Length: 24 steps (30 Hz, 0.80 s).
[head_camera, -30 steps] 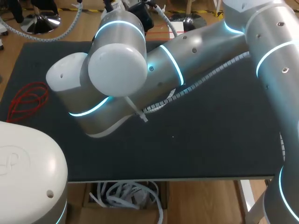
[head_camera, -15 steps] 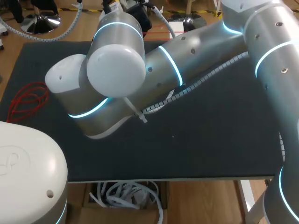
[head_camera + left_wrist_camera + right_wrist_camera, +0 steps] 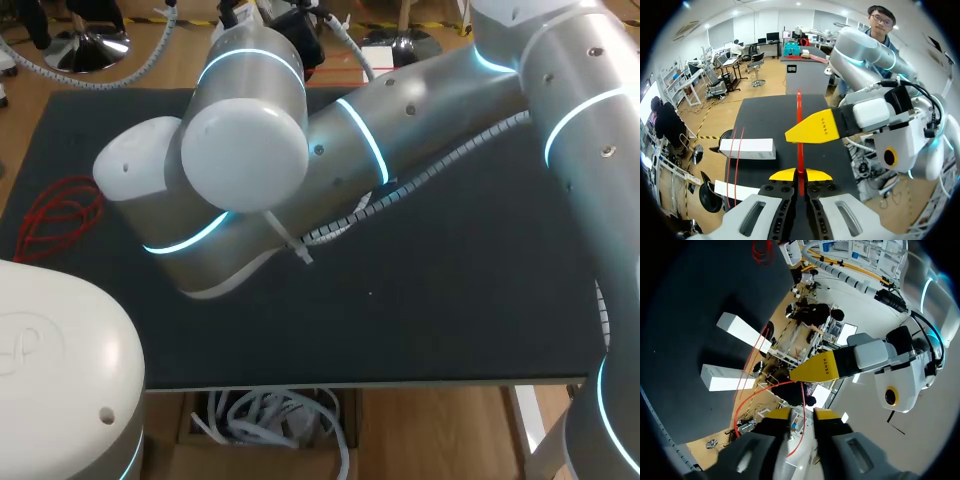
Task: Grab the tape and strap the tape.
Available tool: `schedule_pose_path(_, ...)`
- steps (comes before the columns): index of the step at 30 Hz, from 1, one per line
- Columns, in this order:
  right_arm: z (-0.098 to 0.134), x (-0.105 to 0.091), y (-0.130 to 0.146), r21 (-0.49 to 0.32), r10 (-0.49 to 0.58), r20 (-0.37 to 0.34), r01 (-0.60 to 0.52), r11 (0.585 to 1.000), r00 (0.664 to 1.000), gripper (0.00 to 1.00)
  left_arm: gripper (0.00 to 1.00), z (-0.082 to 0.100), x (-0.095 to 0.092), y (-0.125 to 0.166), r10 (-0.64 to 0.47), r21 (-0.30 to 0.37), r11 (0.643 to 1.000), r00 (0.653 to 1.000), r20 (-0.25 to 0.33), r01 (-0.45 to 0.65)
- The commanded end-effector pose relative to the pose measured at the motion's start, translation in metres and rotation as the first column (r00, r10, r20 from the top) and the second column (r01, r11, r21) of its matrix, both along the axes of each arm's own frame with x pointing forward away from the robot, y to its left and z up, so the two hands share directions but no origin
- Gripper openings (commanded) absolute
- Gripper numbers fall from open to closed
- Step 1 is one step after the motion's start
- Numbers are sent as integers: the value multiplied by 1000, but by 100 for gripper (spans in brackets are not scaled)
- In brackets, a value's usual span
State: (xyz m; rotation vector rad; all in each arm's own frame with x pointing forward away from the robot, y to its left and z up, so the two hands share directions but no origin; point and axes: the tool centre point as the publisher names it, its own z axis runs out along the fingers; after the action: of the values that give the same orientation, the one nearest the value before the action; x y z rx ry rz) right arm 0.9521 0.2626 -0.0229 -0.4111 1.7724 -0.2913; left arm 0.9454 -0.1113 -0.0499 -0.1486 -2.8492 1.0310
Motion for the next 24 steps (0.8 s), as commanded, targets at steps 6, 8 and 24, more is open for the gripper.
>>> schedule_pose_path(6,17,-12,-6,23,-20,4,20,1000,1000,49,0,1,0,0,0,4,1000,1000,-1,0)
schedule_pose_path(8,22,-14,-10,32,-27,10,27,999,1000,48,0,1,0,0,0,4,1000,1000,-1,0)
schedule_pose_path(24,69,-19,-74,94,-113,61,107,990,992,100,0,1,0,0,0,4,1000,1000,-1,0)
